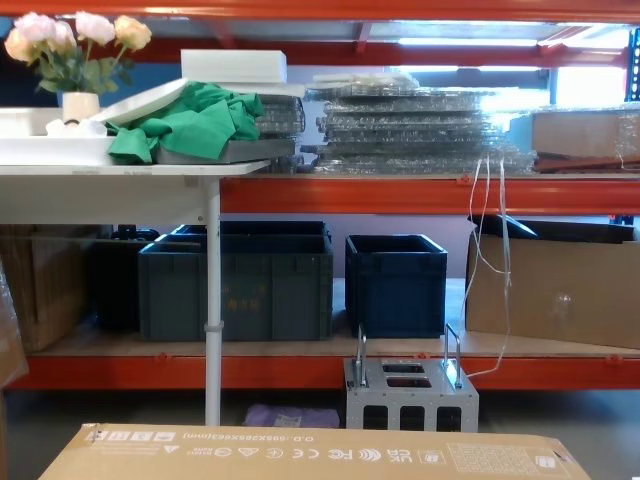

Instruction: Use one hand to grasp the basket and place it at the designated location.

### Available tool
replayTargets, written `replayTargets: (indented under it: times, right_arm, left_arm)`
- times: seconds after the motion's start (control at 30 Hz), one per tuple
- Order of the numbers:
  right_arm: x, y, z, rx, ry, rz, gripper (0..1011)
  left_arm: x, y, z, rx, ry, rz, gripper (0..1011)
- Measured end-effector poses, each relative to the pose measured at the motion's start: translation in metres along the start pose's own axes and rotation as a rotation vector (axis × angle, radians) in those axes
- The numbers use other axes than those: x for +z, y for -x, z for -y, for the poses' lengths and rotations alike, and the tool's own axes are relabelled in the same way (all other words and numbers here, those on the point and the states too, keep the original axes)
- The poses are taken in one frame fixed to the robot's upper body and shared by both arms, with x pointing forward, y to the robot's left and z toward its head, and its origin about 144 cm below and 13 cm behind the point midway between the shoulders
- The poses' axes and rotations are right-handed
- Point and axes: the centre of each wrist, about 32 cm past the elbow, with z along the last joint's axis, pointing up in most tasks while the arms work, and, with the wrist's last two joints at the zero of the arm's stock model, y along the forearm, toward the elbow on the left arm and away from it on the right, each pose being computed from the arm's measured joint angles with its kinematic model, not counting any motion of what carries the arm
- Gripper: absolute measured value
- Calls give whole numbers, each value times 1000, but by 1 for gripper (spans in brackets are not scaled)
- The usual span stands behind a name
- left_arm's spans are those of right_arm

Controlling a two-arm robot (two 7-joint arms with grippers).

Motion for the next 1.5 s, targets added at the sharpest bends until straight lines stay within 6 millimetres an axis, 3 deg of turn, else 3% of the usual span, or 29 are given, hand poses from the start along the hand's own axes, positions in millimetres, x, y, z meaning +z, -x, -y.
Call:
replayTargets:
  times: [0.57, 1.13, 1.5]
  right_arm:
    - [49, -24, 7, 11, 40, 244, 0]
    - [78, -29, 5, 30, 38, 382, 0]
    - [115, -31, 5, 19, 42, 506, 0]
  left_arm:
    - [0, 0, 0, 0, 0, -1, 0]
    - [0, 0, 0, 0, 0, 0, 0]
    - [0, 0, 0, 0, 0, 0, 0]
